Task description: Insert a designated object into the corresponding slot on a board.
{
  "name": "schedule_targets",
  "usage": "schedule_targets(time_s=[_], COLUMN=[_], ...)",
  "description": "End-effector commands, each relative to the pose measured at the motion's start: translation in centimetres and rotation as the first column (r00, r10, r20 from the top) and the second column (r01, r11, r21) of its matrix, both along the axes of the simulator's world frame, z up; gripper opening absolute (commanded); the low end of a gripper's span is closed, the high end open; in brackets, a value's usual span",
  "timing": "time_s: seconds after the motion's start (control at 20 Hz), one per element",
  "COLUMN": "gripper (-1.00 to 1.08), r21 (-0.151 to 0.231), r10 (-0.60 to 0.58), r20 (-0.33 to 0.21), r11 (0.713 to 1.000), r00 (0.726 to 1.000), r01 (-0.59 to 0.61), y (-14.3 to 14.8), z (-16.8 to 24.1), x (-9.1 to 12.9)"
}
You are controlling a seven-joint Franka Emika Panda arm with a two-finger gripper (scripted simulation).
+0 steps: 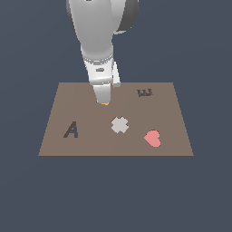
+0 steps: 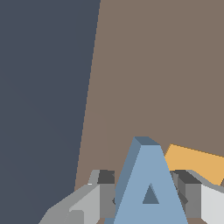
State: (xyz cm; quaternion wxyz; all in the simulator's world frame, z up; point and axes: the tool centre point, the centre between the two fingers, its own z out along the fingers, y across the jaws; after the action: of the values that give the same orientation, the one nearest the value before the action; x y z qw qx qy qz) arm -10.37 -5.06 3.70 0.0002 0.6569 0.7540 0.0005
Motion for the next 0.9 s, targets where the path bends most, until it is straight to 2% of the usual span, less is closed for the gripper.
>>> schedule_targets(time_s=[0.0, 0.25, 0.45, 0.65, 0.85], gripper=[-1.00, -1.00, -1.00, -1.00, -1.00], r21=[0.000, 0.000, -0.001, -0.001, -0.001], r10=[0.079, 0.233, 0.354, 0.472, 0.584], r20=[0.001, 0.001, 0.001, 0.001, 0.001], r11=[0.997, 0.973, 0.935, 0.882, 0.812], r00=[0.997, 0.973, 0.935, 0.882, 0.812], r01=[-0.079, -0.233, -0.354, -0.472, -0.584], y=[-1.1, -3.3, -4.9, -6.4, -7.8], z=[0.0, 0.1, 0.1, 0.1, 0.2], x=[0.4, 1.4, 2.5, 3.8, 5.3])
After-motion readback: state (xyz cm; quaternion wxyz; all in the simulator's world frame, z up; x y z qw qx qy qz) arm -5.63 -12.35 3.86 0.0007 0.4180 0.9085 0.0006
